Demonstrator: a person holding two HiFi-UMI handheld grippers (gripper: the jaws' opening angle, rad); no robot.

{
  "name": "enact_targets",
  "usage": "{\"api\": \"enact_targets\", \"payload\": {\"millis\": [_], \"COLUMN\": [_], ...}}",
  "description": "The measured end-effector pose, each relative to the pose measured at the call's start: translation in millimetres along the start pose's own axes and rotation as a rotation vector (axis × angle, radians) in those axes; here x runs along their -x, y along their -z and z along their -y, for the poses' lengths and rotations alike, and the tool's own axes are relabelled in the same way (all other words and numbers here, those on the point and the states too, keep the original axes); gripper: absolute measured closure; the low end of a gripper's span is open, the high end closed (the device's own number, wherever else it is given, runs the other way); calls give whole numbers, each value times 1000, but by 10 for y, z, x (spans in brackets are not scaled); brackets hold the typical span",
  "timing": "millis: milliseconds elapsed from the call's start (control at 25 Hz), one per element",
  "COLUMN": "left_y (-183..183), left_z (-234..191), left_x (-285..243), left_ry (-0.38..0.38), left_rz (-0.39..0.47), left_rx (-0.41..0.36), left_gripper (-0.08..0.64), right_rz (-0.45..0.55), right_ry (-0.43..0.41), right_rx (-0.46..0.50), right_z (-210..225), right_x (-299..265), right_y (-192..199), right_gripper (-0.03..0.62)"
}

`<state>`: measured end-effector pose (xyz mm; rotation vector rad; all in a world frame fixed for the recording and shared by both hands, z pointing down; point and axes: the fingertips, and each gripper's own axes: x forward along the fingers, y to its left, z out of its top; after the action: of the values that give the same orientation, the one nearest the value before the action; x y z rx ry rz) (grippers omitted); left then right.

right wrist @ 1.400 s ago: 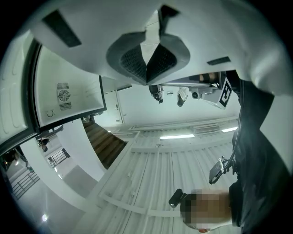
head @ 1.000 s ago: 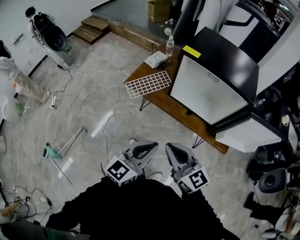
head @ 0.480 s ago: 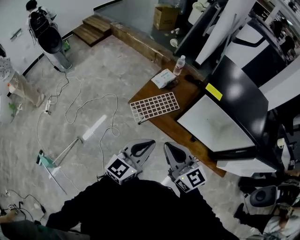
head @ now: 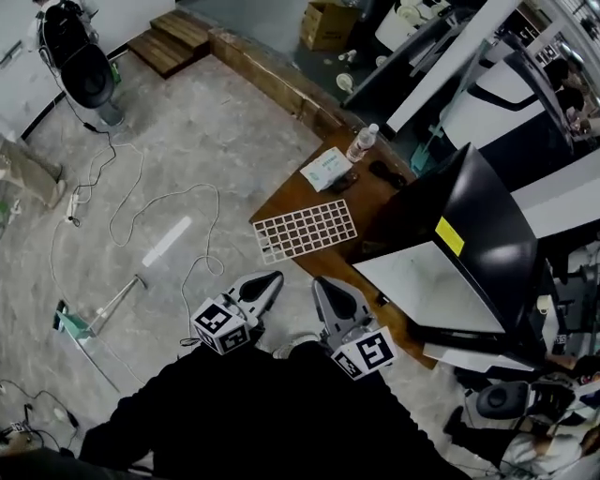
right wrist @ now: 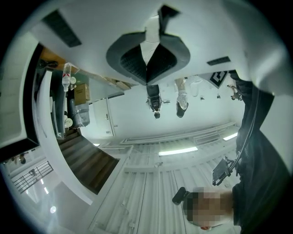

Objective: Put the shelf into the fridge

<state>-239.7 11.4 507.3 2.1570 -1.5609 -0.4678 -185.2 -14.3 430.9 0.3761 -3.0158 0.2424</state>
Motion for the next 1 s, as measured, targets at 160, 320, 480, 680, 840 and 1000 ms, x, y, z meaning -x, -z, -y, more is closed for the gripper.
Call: {"api": "enact_targets", "payload": {"millis": [160,320,480,680,840,1000], "left_y": [357,738,1284,1988,2352,2494], "left_z": [-557,-955,-1321,-1637,-1905,-2031], "left_x": [-51,-136,-178,-182,-134,-138], "left_ry": [-93,-162,-277,-371,-448,-442], "left_rz": [-38,-8,24,98,252,301], "left_rx": [163,332,547,777,953,1000], "left_gripper": [558,546,540,489,417,346], "right_rz": [-11,-45,-85,-135,-173,-205], "right_ry": [-44,-92,-150,-196,-211,-197], "right_rx": [-35,-35,-77,-122,-159,-188], "right_z": [123,332,577,851,976,1046], "right_x": [-306,-581,-780,-926,-953,-949], "right_y": [96,259,469,852,1113,1241], "right_gripper": [591,591,591,591,591,591]}}
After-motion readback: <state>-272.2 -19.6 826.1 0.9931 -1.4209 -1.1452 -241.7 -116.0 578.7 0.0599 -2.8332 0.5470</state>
